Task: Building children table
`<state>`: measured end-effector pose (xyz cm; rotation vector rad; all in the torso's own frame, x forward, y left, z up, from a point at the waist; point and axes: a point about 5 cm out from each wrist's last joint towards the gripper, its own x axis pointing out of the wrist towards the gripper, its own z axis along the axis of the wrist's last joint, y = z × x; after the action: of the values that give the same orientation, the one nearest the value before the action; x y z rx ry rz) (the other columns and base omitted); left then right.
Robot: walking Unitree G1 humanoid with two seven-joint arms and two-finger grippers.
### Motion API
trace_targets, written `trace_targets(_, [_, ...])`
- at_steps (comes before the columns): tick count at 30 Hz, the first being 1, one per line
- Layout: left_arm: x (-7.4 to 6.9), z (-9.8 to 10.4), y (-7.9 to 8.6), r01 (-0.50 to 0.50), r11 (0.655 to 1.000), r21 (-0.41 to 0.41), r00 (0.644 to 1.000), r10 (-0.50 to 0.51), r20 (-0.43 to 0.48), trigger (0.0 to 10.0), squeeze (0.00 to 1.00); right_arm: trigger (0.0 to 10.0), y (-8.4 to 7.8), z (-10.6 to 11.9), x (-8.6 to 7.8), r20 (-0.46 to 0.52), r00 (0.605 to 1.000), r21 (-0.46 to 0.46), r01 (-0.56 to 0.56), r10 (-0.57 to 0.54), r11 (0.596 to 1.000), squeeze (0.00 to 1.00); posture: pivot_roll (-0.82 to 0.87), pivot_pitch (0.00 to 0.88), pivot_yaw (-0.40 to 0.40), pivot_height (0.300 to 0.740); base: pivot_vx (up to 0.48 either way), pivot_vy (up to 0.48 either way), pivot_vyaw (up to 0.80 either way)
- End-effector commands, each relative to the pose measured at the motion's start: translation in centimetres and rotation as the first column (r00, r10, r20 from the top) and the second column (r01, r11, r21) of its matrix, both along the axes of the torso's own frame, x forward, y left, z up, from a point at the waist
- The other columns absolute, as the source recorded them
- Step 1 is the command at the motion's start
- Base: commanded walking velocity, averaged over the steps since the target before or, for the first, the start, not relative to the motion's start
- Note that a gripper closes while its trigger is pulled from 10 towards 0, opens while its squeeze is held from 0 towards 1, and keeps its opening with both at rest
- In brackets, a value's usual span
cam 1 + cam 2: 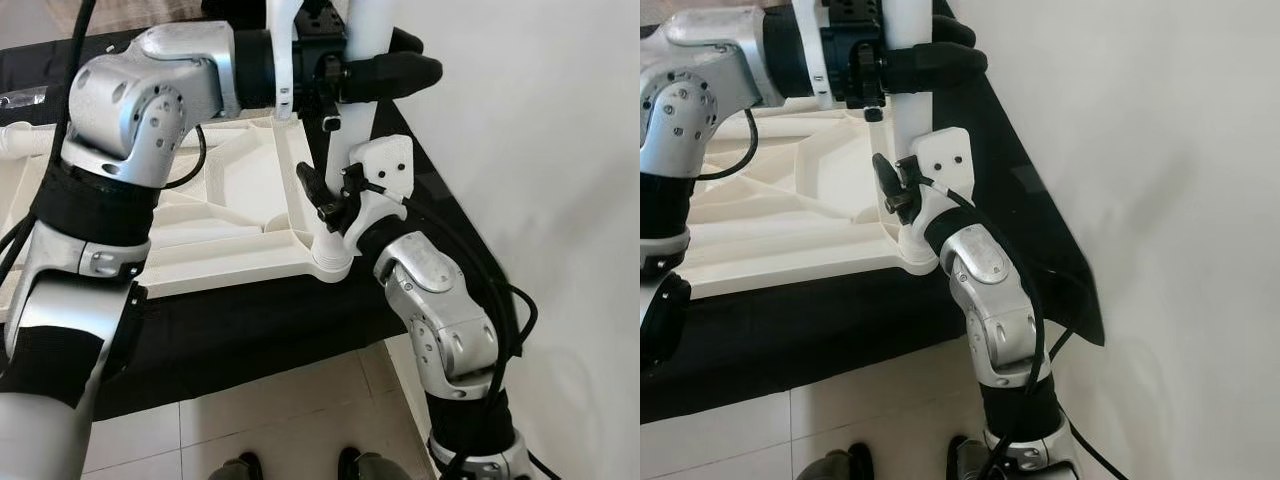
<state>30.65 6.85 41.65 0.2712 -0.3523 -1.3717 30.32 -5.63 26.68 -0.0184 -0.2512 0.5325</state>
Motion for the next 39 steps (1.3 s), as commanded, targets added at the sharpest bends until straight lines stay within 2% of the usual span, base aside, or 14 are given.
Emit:
trace_targets(1, [0.6,-0.9,0.5,-0.023,0.999,0.036,0.999,0.024,-0.025,0.0,0.0,10.0,0.7,-1.2,0.2,-0.093,0.993,0.039,-0.073,0.076,0.997,0.0,0.01,0.243,0.02,0.74,0.0,0.0,0.0])
trace_targets(3, [0.6,-0.9,0.6,-0.024,0.999,0.036,0.999,0.025,-0.024,0.0,0.0,10.0,0.7,-1.2,0.2,-0.093,0.993,0.038,-0.073,0.076,0.997,0.0,0.01,0.243,0.02,0.74,0.0,0.0,0.0])
trace_targets(4, [0.7,-0.9,0.6,-0.022,0.999,0.034,0.999,0.023,-0.025,0.0,0.0,10.0,0.7,-1.2,0.2,-0.092,0.991,0.037,-0.092,0.095,0.995,1.0,0.01,0.245,0.015,0.74,0.0,0.0,0.0])
trace_targets(14, [0.4,-1.1,0.5,-0.003,0.999,0.033,1.0,0.003,-0.027,0.0,0.0,10.0,-0.7,-0.4,0.9,-0.061,0.96,-0.02,-0.274,0.272,0.962,1.0,0.01,0.248,0.014,0.74,0.0,0.0,0.0])
trace_targets(15, [0.3,-1.1,0.4,0.002,0.999,0.032,1.0,-0.001,-0.028,0.0,0.0,10.0,-1.5,-0.1,1.5,-0.053,0.951,-0.057,-0.308,0.305,0.95,0.57,0.01,0.251,0.014,0.74,0.0,0.0,0.0])
trace_targets(16, [0.3,-1.1,0.4,0.006,0.999,0.032,1.0,-0.005,-0.029,0.0,0.0,10.0,-2.2,0.1,2.0,-0.05,0.943,-0.09,-0.333,0.329,0.939,0.03,0.01,0.251,0.014,0.74,0.0,0.0,0.0])
trace_targets(23, [0.2,-1.0,0.2,0.017,0.999,0.032,0.999,-0.016,-0.032,0.0,0.0,10.0,-3.8,0.6,3.8,-0.05,0.916,-0.229,-0.399,0.398,0.888,0.0,0.02,0.262,0.012,0.74,0.0,0.0,0.0])
trace_targets(26, [0.0,-0.9,0.1,0.025,0.999,0.028,0.999,-0.024,-0.033,0.0,0.0,10.0,-3.9,1.2,4.2,-0.078,0.831,-0.296,-0.548,0.552,0.783,0.0,0.03,0.27,0.007,0.74,0.0,0.0,0.0])
trace_targets(27, [0.0,-0.9,0.1,0.025,0.999,0.028,0.999,-0.024,-0.033,0.0,0.0,10.0,-3.9,1.2,4.2,-0.078,0.831,-0.296,-0.548,0.552,0.783,0.0,0.03,0.27,0.007,0.74,0.0,0.0,0.0])
trace_targets(29, [-0.1,-0.9,0.0,0.027,0.999,0.026,0.999,-0.027,-0.036,0.0,0.0,10.0,-3.9,1.6,4.8,-0.077,0.783,-0.284,-0.61,0.617,0.739,0.0,0.03,0.272,0.007,0.74,0.0,0.0,0.0])
trace_targets(34, [-0.2,-0.8,0.0,0.031,0.999,0.024,0.999,-0.03,-0.038,0.0,0.0,10.0,-3.7,2.1,5.7,-0.059,0.757,-0.239,-0.644,0.651,0.727,0.0,0.04,0.277,0.009,0.74,0.0,0.0,0.0])
trace_targets(35, [-0.2,-0.8,-0.1,0.032,0.999,0.025,0.999,-0.031,-0.038,0.0,0.0,2.7,-3.7,2.2,5.8,-0.06,0.744,-0.232,-0.658,0.665,0.716,0.0,0.04,0.277,0.009,0.74,0.0,0.0,0.0])
trace_targets(36, [-0.2,-0.7,-0.1,0.033,0.999,0.024,0.999,-0.032,-0.038,0.0,0.0,0.0,-3.6,2.2,5.8,-0.062,0.729,-0.227,-0.675,0.681,0.702,0.0,0.05,0.279,0.011,0.74,0.0,0.0,0.0])
trace_targets(39, [-0.2,-0.6,-0.1,0.034,0.999,0.025,0.999,-0.033,-0.036,0.0,0.0,0.0,-3.6,2.1,5.7,-0.073,0.674,-0.212,-0.73,0.735,0.649,0.0,0.05,0.279,0.011,0.74,0.0,0.0,0.0])
